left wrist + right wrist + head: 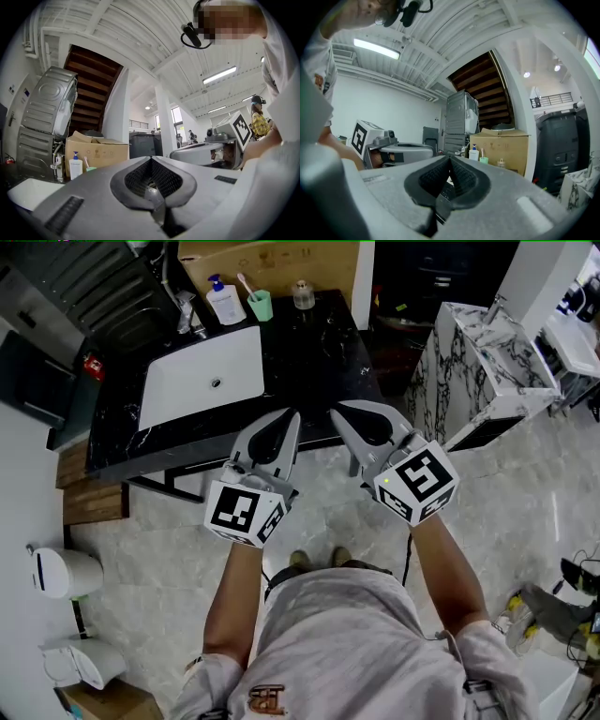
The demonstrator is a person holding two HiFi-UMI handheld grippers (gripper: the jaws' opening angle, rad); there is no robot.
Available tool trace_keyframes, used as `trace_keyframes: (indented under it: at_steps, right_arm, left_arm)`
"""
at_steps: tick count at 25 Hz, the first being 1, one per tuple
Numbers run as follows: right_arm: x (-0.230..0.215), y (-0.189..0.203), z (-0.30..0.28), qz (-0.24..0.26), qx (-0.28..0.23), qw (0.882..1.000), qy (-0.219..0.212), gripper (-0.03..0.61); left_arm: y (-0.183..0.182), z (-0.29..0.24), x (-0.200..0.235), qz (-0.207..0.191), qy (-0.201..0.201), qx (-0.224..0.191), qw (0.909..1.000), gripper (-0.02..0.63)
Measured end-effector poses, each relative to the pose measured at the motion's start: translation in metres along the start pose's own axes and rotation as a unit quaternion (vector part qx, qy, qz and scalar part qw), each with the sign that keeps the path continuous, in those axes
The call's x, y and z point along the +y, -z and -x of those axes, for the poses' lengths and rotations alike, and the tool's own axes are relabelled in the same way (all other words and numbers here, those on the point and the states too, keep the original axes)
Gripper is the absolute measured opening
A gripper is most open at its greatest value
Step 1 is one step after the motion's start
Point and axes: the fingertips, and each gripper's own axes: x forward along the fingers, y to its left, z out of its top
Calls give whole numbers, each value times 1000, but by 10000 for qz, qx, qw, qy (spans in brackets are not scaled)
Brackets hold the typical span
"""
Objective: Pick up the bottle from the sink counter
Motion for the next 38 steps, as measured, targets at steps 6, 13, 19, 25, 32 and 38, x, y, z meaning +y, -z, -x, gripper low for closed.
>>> trace_keyframes:
  at_steps: [6,13,19,25,32,38]
  right_arm:
    - [-24,1,8,106,44,9999,-96,0]
    - [-40,3,-5,159,28,9998,-133,0]
    - [-61,7,-31,206,90,9997,-80,0]
    - [-91,10,-80,233,170,9996,-16,0]
    - [-126,9,-141,221,211,9994,165,0]
    - [-157,3,-187,286,302,9983,397,0]
  left_arm:
    - [4,-14,-3,9,-186,42,9998,0]
    - [1,-29,12,-80,-259,-6,9996,0]
    - [7,-50,40,-55,-231,-55,9997,0]
    - [11,-83,86,11,-193,-73,9998,0]
    - [17,-123,143,-20,54,-101,9999,0]
    - [14,-156,187,12,287,-165,9995,0]
